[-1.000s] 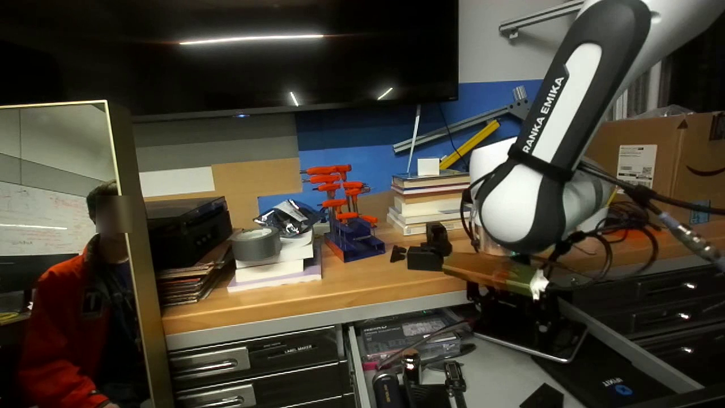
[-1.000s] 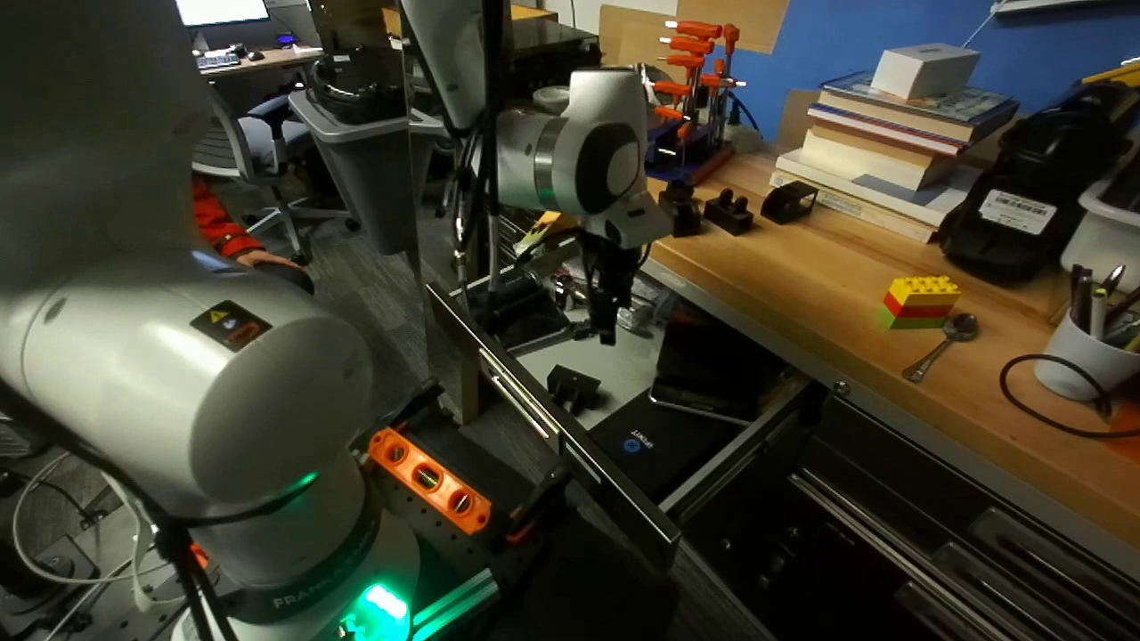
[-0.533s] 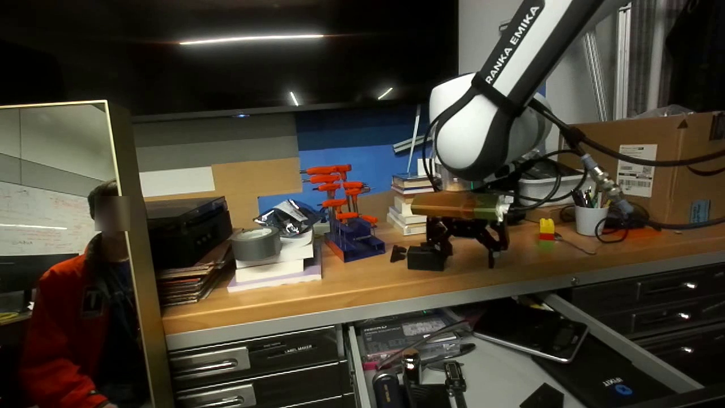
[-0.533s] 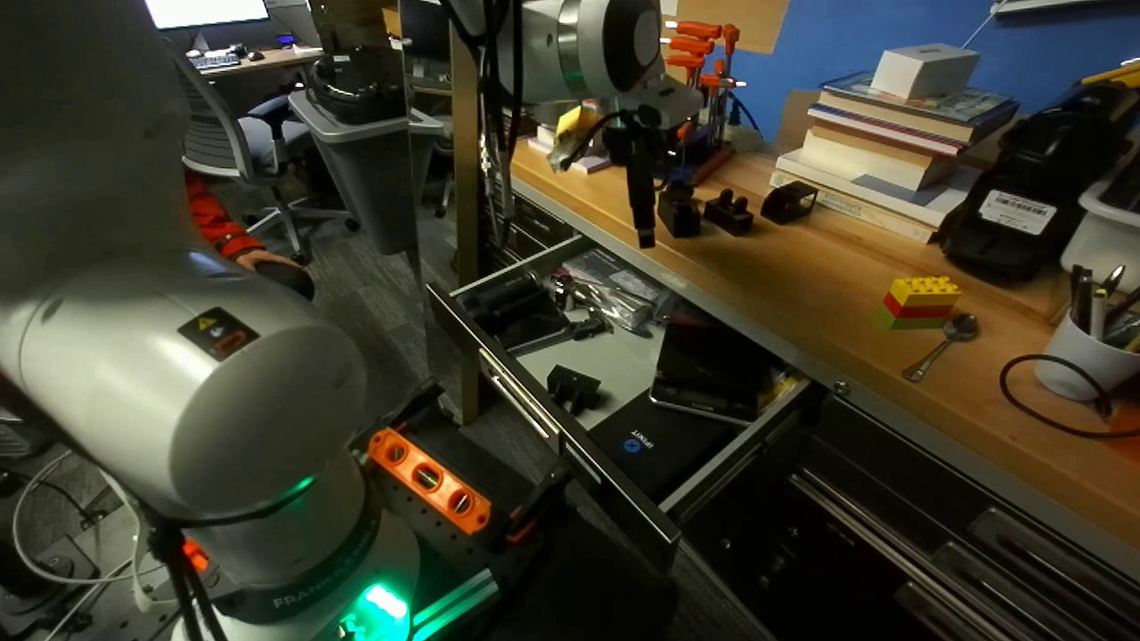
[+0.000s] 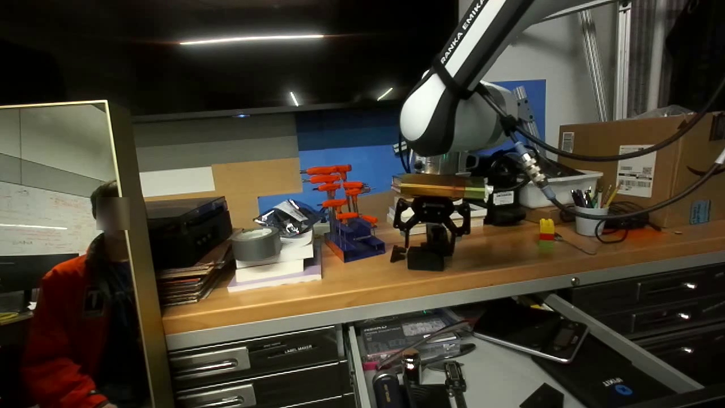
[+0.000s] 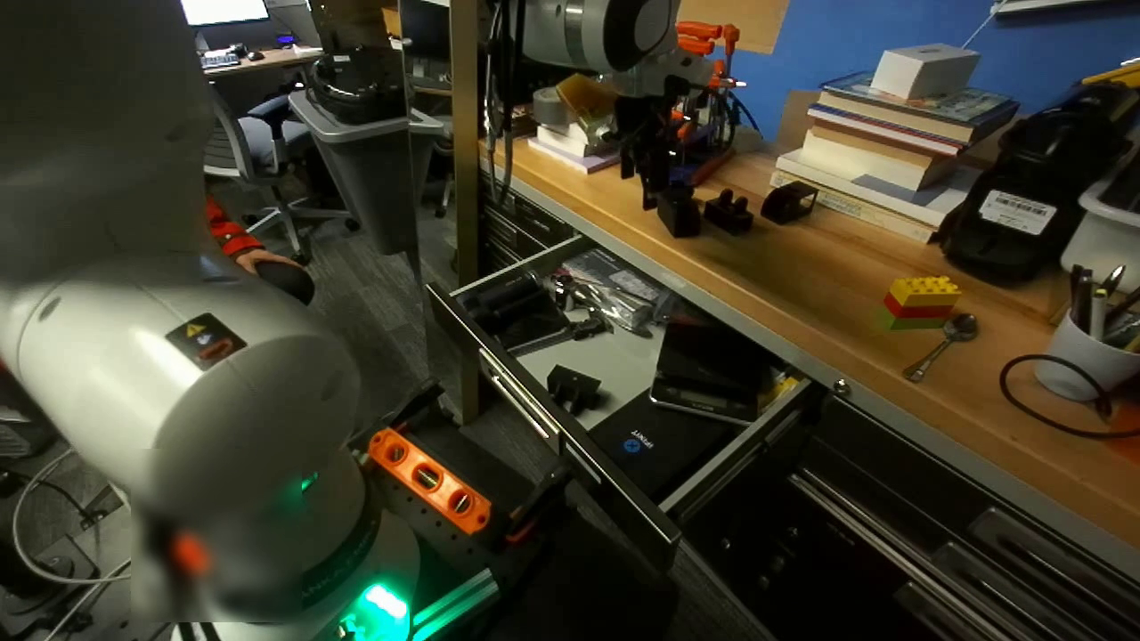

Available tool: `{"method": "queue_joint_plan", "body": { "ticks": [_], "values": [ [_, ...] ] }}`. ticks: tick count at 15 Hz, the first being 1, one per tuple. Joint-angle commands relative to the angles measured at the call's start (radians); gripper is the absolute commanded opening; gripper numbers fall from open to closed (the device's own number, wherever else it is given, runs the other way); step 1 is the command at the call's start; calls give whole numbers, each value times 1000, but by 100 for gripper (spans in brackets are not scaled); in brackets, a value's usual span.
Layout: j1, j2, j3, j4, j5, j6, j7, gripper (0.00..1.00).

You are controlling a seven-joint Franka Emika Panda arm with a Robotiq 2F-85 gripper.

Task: Put the black objects in the drawer and close it

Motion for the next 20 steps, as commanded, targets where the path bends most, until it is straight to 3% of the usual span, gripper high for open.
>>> {"method": "queue_joint_plan", "body": {
  "ticks": [1,4,9,20],
  "values": [
    [-41,77,30,111,127,-38,-255,100],
    [-56,134,27,180,165,-61,-374,100],
    [-82,225,26,285,172,-89,-465,100],
    [-75,327,17,407,148,-136,-463,100]
  ]
}}
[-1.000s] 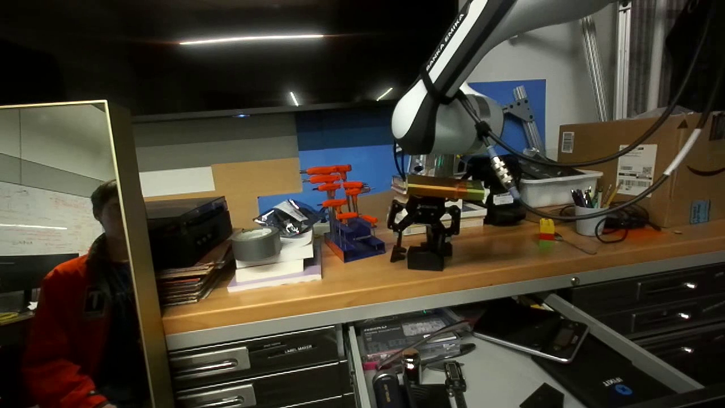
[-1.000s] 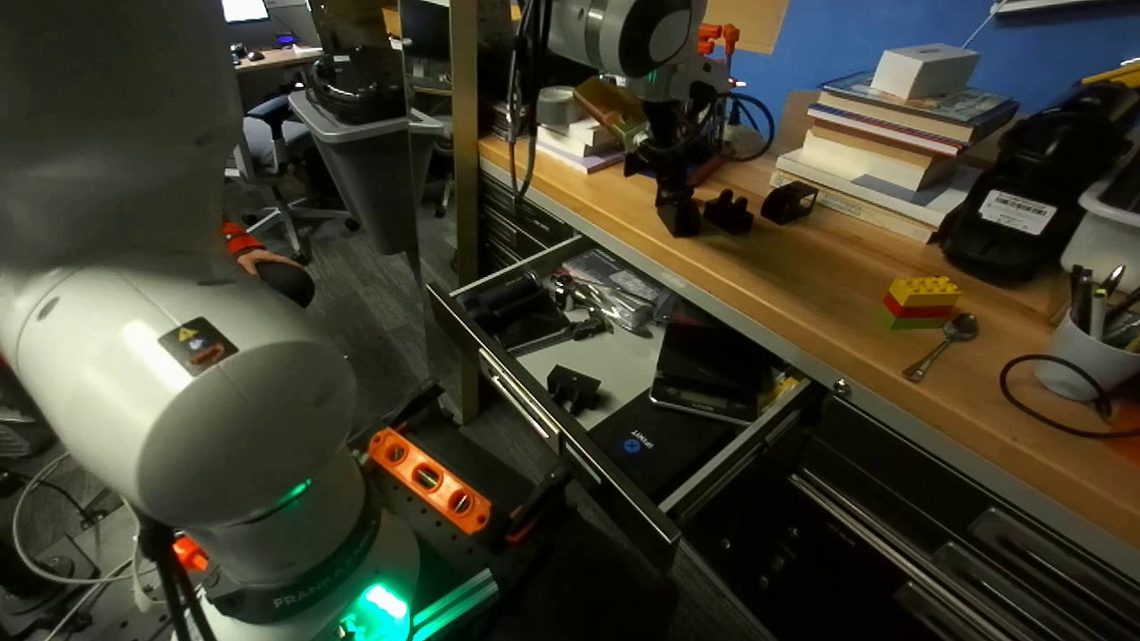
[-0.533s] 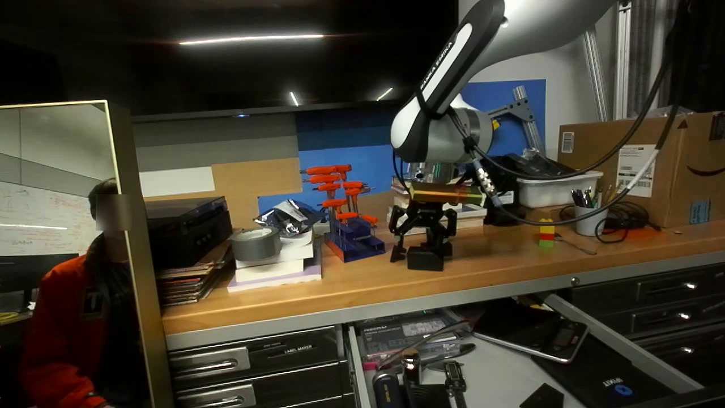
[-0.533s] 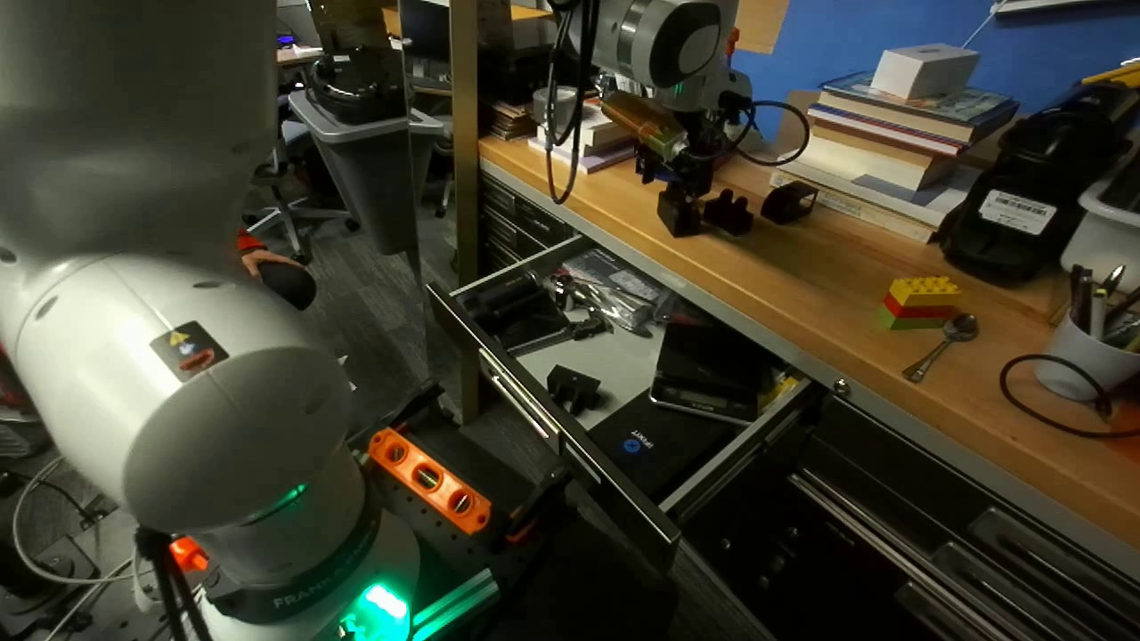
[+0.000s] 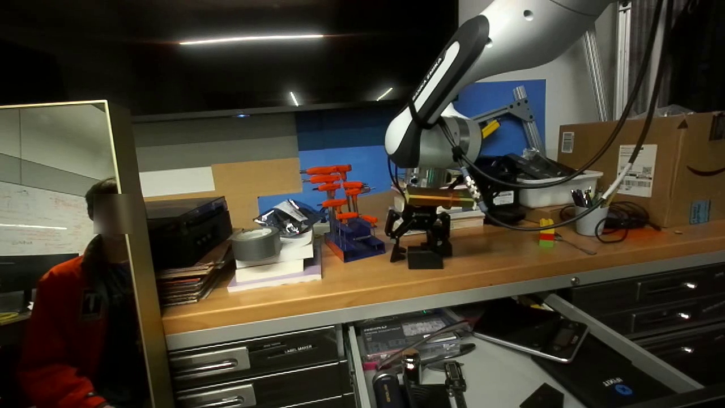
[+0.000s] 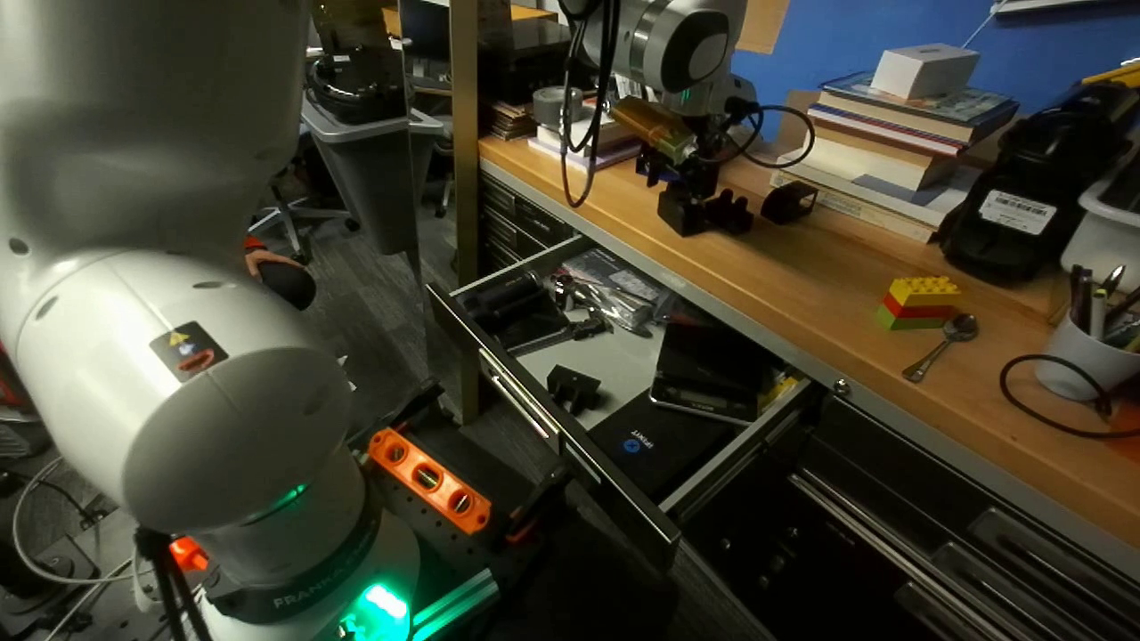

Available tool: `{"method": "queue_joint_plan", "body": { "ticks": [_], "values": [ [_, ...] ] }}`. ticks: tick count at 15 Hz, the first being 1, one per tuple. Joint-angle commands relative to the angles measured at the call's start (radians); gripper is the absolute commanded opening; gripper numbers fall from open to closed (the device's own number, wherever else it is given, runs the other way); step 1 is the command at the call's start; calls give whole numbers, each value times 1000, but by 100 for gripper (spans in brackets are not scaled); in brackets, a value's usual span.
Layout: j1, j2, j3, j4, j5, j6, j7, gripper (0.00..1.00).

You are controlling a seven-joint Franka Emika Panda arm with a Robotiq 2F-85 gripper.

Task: Put the black objects in the drawer and close it

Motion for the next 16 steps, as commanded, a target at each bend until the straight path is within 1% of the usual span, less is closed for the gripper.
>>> {"method": "queue_joint_plan", "body": {
  "ticks": [1,6,7,8,11,12,13,16],
  "values": [
    [-2,30,4,58,8,-38,-2,100],
    [2,51,-2,72,0,-48,7,100],
    [3,54,-3,72,-2,-42,5,75],
    [7,55,-7,73,-8,-39,14,74],
    [14,55,-13,74,-19,-38,24,51],
    [15,53,-13,76,-20,-38,25,42],
    [16,53,-14,82,-23,-39,27,37],
    [29,45,-21,75,-38,-39,47,16]
  ]
}}
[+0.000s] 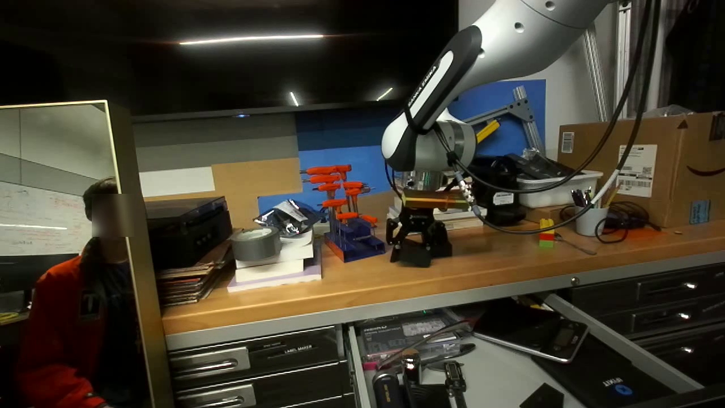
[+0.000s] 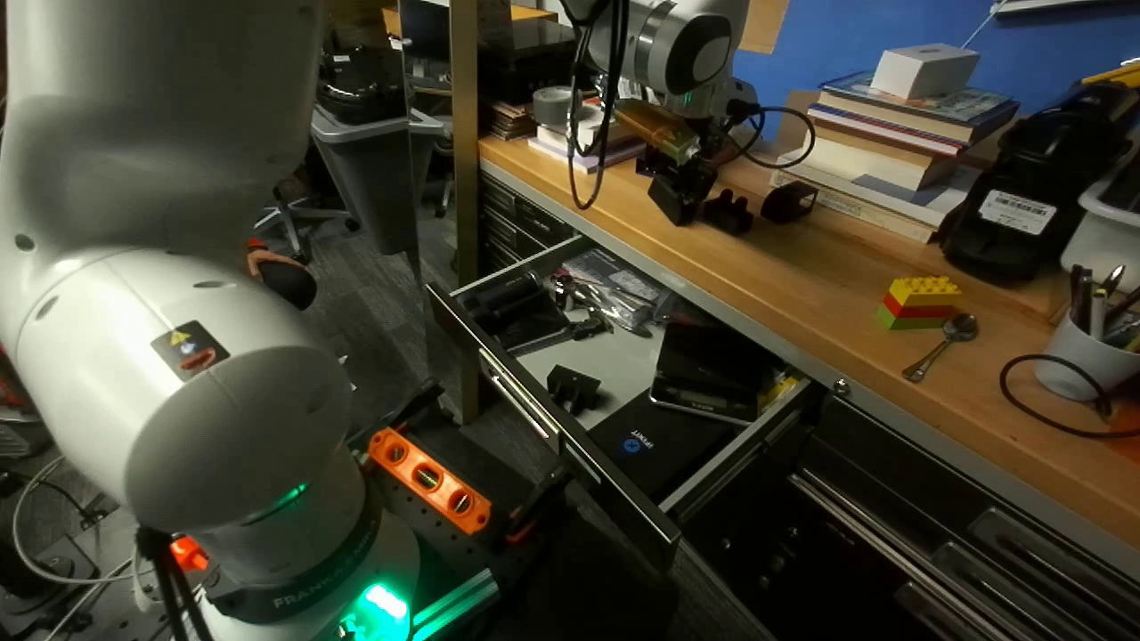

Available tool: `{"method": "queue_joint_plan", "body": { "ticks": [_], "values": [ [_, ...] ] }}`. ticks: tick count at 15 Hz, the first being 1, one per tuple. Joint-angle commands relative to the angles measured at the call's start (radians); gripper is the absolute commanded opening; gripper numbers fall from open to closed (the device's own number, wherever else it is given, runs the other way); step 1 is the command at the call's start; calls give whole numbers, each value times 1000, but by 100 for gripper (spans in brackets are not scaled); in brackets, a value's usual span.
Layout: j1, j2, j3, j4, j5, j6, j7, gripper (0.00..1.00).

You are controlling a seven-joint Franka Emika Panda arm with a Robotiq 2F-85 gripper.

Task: Put the black objects in the drawer and close it

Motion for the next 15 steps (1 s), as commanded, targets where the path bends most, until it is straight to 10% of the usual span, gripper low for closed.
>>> {"method": "queue_joint_plan", "body": {
  "ticks": [1,15],
  "values": [
    [31,-8,-20,11,-38,-23,52,21],
    [142,-405,-30,-419,-252,-153,373,21]
  ]
}}
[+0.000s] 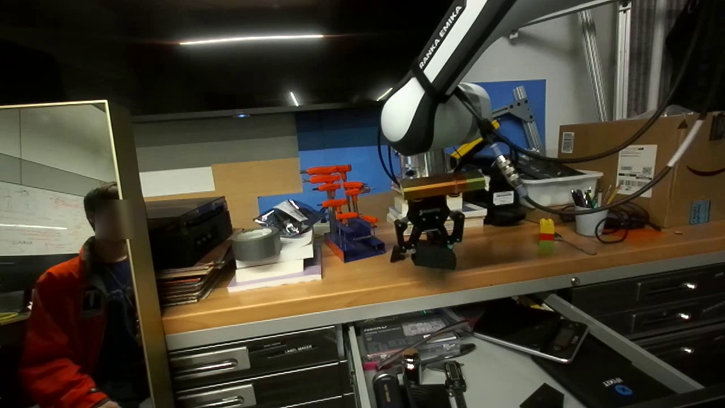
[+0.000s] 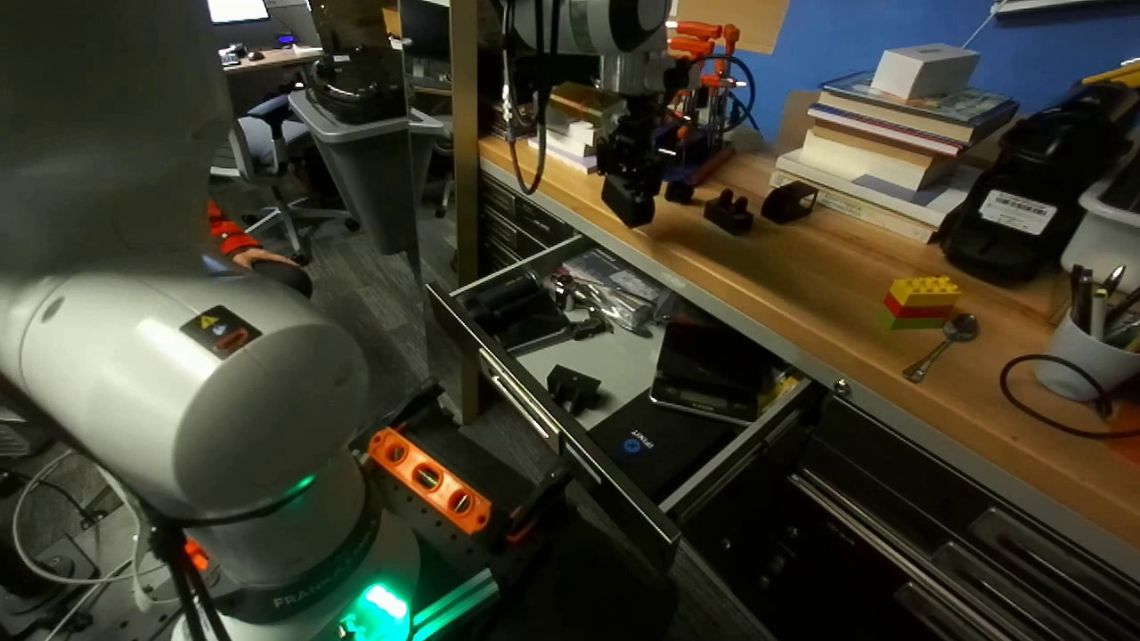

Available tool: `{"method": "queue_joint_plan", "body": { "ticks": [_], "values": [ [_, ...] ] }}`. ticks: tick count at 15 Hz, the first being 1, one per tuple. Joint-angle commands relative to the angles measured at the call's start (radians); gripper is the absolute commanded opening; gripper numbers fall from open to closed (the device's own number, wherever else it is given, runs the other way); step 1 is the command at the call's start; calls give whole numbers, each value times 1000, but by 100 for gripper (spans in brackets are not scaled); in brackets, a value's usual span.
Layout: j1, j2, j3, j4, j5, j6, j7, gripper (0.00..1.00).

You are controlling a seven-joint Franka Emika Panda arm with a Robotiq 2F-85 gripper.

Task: Put the black objects in the drawer and close it

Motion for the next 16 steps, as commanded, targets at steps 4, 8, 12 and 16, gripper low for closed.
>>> {"method": "queue_joint_plan", "body": {
  "ticks": [4,8,12,16],
  "values": [
    [-4,-160,49,-228,-42,-20,109,21],
    [-8,-138,70,-290,-29,-6,129,21],
    [-13,-123,73,-350,-5,29,141,21],
    [-5,-108,68,-422,-12,137,281,21]
  ]
}}
